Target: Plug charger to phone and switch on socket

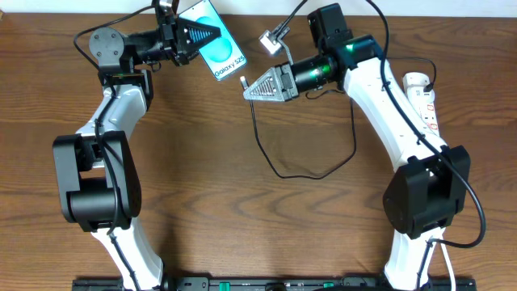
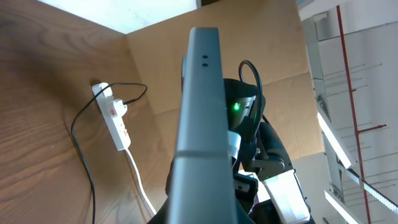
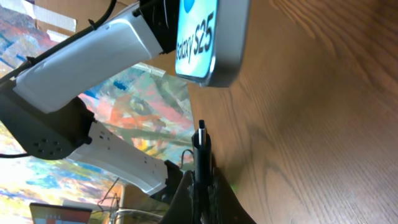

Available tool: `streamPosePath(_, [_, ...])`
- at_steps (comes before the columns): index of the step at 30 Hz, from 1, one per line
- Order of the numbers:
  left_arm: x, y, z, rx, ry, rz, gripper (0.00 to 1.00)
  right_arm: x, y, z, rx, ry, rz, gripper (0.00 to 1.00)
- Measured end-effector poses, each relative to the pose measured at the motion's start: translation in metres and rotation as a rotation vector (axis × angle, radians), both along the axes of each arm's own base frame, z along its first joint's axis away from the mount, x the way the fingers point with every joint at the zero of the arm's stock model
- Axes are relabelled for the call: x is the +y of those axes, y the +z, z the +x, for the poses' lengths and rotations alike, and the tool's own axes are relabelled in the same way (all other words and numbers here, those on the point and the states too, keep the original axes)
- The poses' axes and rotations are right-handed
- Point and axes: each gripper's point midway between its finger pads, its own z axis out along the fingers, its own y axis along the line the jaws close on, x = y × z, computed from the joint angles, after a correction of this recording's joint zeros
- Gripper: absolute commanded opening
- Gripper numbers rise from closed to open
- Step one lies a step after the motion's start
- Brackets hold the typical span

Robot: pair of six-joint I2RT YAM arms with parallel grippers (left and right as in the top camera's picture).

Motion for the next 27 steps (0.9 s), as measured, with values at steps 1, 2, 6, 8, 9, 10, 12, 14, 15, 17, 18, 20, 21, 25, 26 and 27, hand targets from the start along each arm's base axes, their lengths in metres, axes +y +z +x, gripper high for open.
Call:
streamPosePath(1, [-0.001, 0.0, 0.0, -0.001, 0.001, -0.001, 0.07, 0.001, 0.0, -0.001, 0.001, 0.003, 0.0, 0.01])
streamPosePath(2, [-0.002, 0.001, 0.001, -0.001, 0.002, -0.005, 0.07, 0.005, 0.0, -0.003, 0.002, 0.011, 0.001, 0.01])
streamPosePath(6, [-0.007, 0.002, 0.0, -0.001, 0.0, -0.01, 0.07, 0.01, 0.001, -0.008, 0.003, 0.025, 0.001, 0.01])
streamPosePath(8, [-0.008, 0.002, 0.0, -0.001, 0.0, -0.011, 0.07, 0.01, 0.001, -0.008, 0.002, 0.024, 0.002, 0.01])
streamPosePath(9, [-0.008, 0.002, 0.0, -0.001, 0.0, -0.011, 0.07, 0.01, 0.001, -0.007, 0.002, 0.024, 0.002, 0.01])
streamPosePath(10, [-0.008, 0.002, 0.0, -0.001, 0.0, -0.011, 0.07, 0.01, 0.001, -0.007, 0.003, 0.023, 0.002, 0.01])
streamPosePath(12, [-0.008, 0.002, 0.001, -0.002, 0.0, -0.011, 0.07, 0.01, 0.001, -0.007, 0.002, 0.022, 0.002, 0.01])
streamPosePath(14, [-0.008, 0.002, 0.001, -0.001, 0.002, -0.012, 0.07, 0.01, 0.001, -0.006, 0.001, 0.021, 0.004, 0.01])
streamPosePath(15, [-0.008, 0.002, 0.001, -0.001, 0.002, -0.012, 0.08, 0.011, 0.002, -0.006, 0.0, 0.02, 0.005, 0.01])
streamPosePath(17, [-0.008, 0.002, 0.001, -0.001, 0.002, -0.012, 0.07, 0.012, 0.003, -0.004, -0.008, 0.017, 0.01, 0.01])
streamPosePath(18, [-0.008, 0.002, 0.001, -0.001, 0.002, -0.012, 0.07, 0.012, 0.004, -0.003, -0.01, 0.016, 0.012, 0.01])
streamPosePath(20, [-0.008, 0.002, 0.0, -0.006, 0.0, -0.011, 0.07, 0.012, 0.005, -0.001, -0.012, 0.013, 0.014, 0.01])
streamPosePath(21, [-0.008, 0.002, 0.0, -0.007, -0.003, -0.009, 0.07, 0.013, 0.005, -0.001, -0.011, 0.012, 0.014, 0.01])
streamPosePath(25, [-0.009, 0.001, -0.002, -0.007, -0.015, -0.002, 0.07, 0.013, 0.005, -0.001, -0.006, 0.01, 0.014, 0.01])
streamPosePath(26, [-0.009, 0.001, -0.002, -0.007, -0.016, -0.001, 0.07, 0.013, 0.005, -0.001, -0.005, 0.01, 0.014, 0.01])
streamPosePath(27, [-0.009, 0.001, -0.003, -0.007, -0.017, 0.0, 0.07, 0.013, 0.005, -0.001, -0.005, 0.009, 0.014, 0.01])
